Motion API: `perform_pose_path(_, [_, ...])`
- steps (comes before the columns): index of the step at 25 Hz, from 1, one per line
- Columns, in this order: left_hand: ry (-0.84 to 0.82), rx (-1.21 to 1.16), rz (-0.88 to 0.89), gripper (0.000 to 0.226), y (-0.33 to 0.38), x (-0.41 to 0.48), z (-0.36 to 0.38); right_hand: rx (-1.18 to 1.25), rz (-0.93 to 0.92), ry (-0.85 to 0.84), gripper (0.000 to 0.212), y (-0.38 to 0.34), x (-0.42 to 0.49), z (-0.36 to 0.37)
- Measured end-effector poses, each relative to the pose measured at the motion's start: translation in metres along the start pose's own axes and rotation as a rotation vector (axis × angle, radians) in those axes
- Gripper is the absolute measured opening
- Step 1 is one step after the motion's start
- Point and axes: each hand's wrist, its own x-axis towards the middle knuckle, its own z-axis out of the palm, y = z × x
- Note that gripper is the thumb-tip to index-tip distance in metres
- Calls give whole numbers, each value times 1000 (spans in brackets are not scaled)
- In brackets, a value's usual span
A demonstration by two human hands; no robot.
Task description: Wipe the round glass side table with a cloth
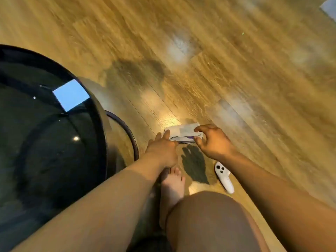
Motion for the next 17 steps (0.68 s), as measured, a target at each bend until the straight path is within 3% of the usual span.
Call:
perform_pose_path(2, [-153, 49, -51, 58, -3, 36, 14, -102, 31, -107, 37, 25, 23, 31])
perform_pose_path(6, [-299, 204, -99, 65, -9, 99, 34, -291, -116, -309, 37, 57, 63, 96])
perform_pose_path(10, [-325, 285, -149, 74, -1, 134, 40, -326, -175, -71, 20, 69, 89, 124])
perform_pose_path(12, [-165, 150, -155, 62, 11, 122, 26, -182, -115, 12, 24, 63, 88, 110])
perform_pose_path(15, [163, -264, -90, 23, 33, 78, -14, 162, 11, 100, 35, 46, 63, 59])
perform_pose_path(17, [353, -472, 24, 16, 43, 21, -51, 242, -69, 167, 40, 17, 30, 4])
